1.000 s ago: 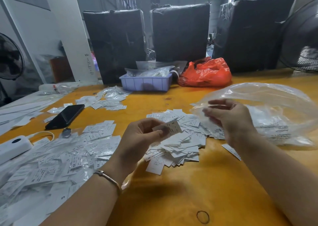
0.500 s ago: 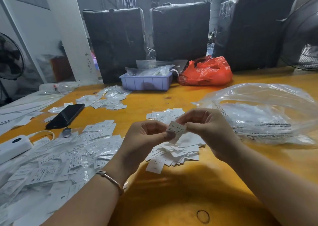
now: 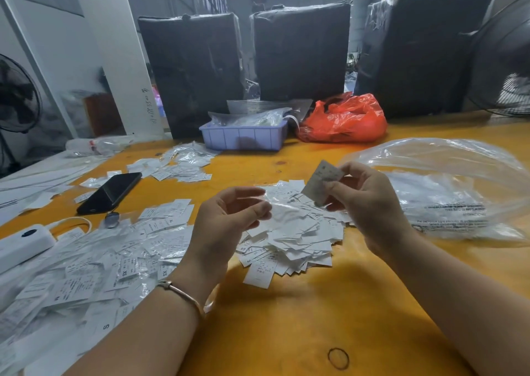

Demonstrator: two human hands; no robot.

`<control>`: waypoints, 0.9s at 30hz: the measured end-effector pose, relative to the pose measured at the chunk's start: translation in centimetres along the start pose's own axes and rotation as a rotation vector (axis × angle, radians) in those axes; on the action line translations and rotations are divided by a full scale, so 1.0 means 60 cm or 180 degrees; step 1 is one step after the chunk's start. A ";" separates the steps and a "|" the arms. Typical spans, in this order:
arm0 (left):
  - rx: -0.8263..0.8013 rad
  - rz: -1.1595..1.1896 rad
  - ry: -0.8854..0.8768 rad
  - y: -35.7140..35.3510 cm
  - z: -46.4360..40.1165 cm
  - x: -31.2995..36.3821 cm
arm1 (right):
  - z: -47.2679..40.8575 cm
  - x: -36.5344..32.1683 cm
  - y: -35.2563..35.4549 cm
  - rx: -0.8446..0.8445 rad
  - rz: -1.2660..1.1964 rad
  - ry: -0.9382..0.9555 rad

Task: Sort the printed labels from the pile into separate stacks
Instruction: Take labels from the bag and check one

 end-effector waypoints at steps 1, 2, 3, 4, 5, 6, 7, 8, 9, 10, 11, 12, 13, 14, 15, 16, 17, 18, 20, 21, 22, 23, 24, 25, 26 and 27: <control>0.0020 0.0123 0.0003 0.001 0.000 0.001 | 0.001 0.003 0.004 0.0099 0.0073 -0.0036; 0.0022 0.0259 0.0000 0.002 -0.001 0.002 | 0.001 0.006 0.008 0.0154 0.0165 -0.0073; 0.0005 0.0386 -0.0010 0.002 -0.001 0.003 | 0.002 0.005 0.007 0.0119 0.0260 -0.0091; -0.0028 0.0497 -0.0021 0.002 -0.001 0.004 | 0.003 0.004 0.004 0.0028 0.0362 -0.0098; -0.0073 0.0605 -0.0039 0.001 -0.001 0.004 | 0.003 0.003 0.000 -0.0095 0.0488 -0.0104; -0.0126 0.0713 -0.0066 0.000 -0.001 0.005 | 0.003 0.003 -0.005 -0.0233 0.0599 -0.0150; -0.0178 0.0804 -0.0100 0.000 -0.001 0.005 | 0.004 0.005 -0.010 -0.0411 0.0621 -0.0269; -0.0222 0.0873 -0.0132 0.000 -0.002 0.005 | 0.005 0.006 -0.018 -0.0660 0.0509 -0.0445; -0.0257 0.0921 -0.0158 0.000 -0.002 0.005 | 0.006 0.008 -0.025 -0.0958 0.0309 -0.0662; -0.0282 0.0946 -0.0177 0.000 -0.002 0.004 | 0.009 0.010 -0.032 -0.1257 0.0112 -0.0835; -0.0302 0.0936 -0.0190 0.000 -0.003 0.004 | 0.011 0.009 -0.036 -0.1498 -0.0004 -0.0912; -0.0314 0.0883 -0.0192 -0.001 -0.003 0.003 | 0.013 0.007 -0.039 -0.1637 0.0017 -0.0864; -0.0319 0.0784 -0.0184 -0.002 -0.003 0.003 | 0.013 0.004 -0.040 -0.1663 0.0091 -0.0730; -0.0318 0.0641 -0.0162 -0.002 -0.003 0.001 | 0.013 0.001 -0.041 -0.1613 0.0153 -0.0550; -0.0318 0.0458 -0.0130 -0.002 -0.003 0.000 | 0.012 0.001 -0.040 -0.1514 0.0185 -0.0401; -0.0338 0.0255 -0.0089 -0.002 -0.003 -0.001 | 0.011 0.000 -0.038 -0.1404 0.0166 -0.0283; -0.0394 0.0053 -0.0045 -0.003 -0.003 -0.001 | 0.010 0.002 -0.035 -0.1325 0.0122 -0.0204; -0.0493 -0.0118 -0.0001 -0.005 -0.002 -0.002 | 0.008 0.003 -0.033 -0.1277 0.0079 -0.0169; -0.0776 -0.0357 0.0099 -0.011 -0.001 -0.005 | 0.007 0.003 -0.033 -0.1322 0.0184 -0.0149; -0.0911 -0.0475 0.0151 -0.015 0.001 -0.006 | 0.007 0.002 -0.034 -0.1393 0.0375 -0.0152; -0.1023 -0.0598 0.0200 -0.018 0.002 -0.007 | 0.008 0.000 -0.036 -0.1507 0.0611 -0.0159; -0.1102 -0.0716 0.0234 -0.021 0.003 -0.007 | 0.009 -0.002 -0.037 -0.1630 0.0823 -0.0172; -0.1130 -0.0795 0.0250 -0.023 0.003 -0.006 | 0.011 -0.005 -0.038 -0.1729 0.0976 -0.0172; -0.1096 -0.0839 0.0248 -0.023 0.003 -0.006 | 0.011 -0.008 -0.038 -0.1770 0.1058 -0.0156; -0.1018 -0.0852 0.0231 -0.021 0.002 -0.005 | 0.010 -0.009 -0.035 -0.1726 0.1042 -0.0142; -0.0930 -0.0836 0.0206 -0.019 0.002 -0.005 | 0.008 -0.011 -0.031 -0.1634 0.0934 -0.0147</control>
Point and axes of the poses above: each hand's wrist, its own z-axis away from the middle knuckle, its own y-axis out of the back of the hand, x = y × z, the point moved 3 cm from there along -z, towards the middle knuckle, and after that the axes turned 15 degrees about -x, right-handed, at the moved point
